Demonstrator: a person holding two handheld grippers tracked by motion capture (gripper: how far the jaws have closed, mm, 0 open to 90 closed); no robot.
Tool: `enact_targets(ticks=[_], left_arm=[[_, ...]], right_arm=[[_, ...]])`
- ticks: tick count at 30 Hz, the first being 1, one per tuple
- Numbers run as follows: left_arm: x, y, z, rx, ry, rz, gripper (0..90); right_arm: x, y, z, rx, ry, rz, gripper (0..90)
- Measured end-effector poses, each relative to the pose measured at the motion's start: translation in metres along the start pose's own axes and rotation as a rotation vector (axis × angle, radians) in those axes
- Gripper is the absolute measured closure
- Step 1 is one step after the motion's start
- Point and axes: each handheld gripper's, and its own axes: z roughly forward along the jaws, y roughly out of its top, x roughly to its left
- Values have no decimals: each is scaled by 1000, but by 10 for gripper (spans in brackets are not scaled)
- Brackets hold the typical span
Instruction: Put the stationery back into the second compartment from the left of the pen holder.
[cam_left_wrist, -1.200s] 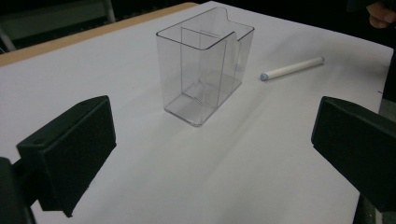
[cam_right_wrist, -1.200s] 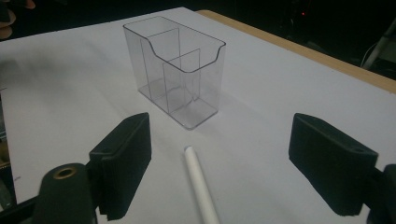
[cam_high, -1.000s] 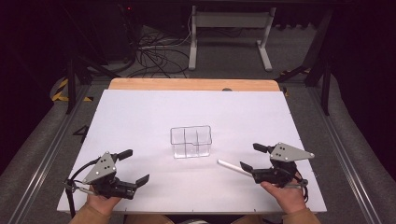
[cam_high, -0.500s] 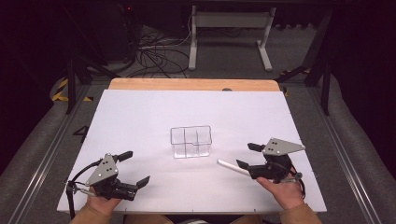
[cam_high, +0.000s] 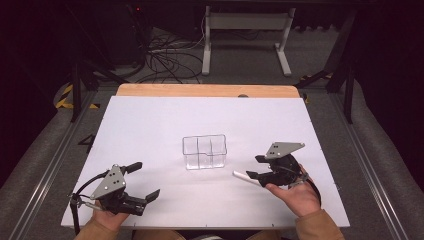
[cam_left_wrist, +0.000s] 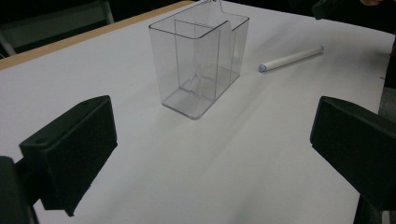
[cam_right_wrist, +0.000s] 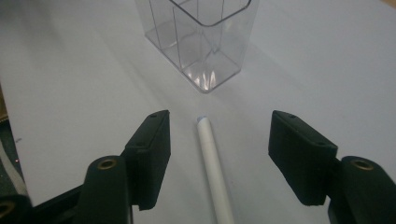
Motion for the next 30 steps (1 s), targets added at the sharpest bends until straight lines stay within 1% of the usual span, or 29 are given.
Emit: enact_targets(ticks=[7,10,11,13,17,19,21,26,30], left_arm=[[0,0,0,1,-2,0,19],[0,0,0,9,-1,0,22],[-1,0,0,8,0,0,22],[-1,0,0,6,-1,0,22],[-1,0,0,6,-1,-2,22],[-1,0,0,5,1,1,23],[0,0,0,4,1,-1,23],[-1,0,0,9,-1,-4,23],[-1,0,1,13,-2,-1,23]], right_arm=[[2,5,13,90,-14,-14,446],[2,7,20,132,-2,-40,455],[2,8,22,142,-5,-30,457],[2,9,26,168,-2,-43,462],[2,10,33,223,-9,-47,473],[1,10,35,255,-7,-61,479],[2,10,37,271,-5,-57,483],[0,12,41,319,8,-76,494],[1,13,46,356,16,-76,504]])
